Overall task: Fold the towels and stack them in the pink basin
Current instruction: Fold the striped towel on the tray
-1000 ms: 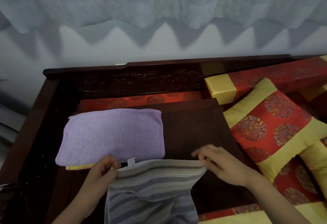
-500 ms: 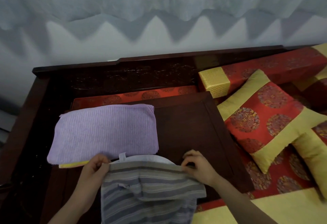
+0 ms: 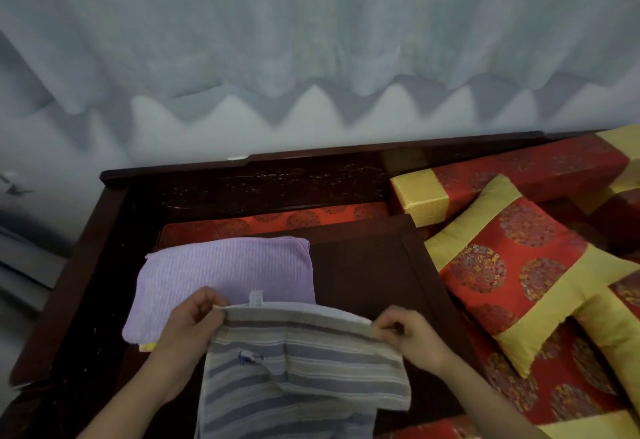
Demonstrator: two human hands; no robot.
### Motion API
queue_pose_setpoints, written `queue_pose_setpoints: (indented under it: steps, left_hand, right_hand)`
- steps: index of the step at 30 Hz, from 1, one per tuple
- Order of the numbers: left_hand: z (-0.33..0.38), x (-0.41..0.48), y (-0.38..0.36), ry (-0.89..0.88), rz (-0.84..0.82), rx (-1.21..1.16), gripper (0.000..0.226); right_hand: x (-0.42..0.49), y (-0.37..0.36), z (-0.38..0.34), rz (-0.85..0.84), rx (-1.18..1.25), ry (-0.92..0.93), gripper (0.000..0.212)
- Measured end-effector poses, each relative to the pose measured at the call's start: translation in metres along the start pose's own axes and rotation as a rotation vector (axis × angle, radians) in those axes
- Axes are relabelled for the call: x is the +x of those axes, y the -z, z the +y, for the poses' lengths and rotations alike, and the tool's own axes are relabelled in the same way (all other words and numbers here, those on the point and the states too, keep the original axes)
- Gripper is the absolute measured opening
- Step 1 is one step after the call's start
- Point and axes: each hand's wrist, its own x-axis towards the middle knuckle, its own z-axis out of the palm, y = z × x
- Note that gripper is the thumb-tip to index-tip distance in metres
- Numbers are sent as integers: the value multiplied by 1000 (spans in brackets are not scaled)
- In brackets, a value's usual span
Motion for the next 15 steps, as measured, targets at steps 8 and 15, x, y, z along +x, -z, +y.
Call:
queue_pose_setpoints:
  steps: [8, 15]
  left_hand:
    - [175, 9, 40, -575, 132, 27, 23]
    - [248, 16, 68, -763, 164, 194, 23]
  right_hand:
    - [17, 154, -168, 419, -257, 530, 7]
    - [36, 209, -246, 487, -633, 678, 28]
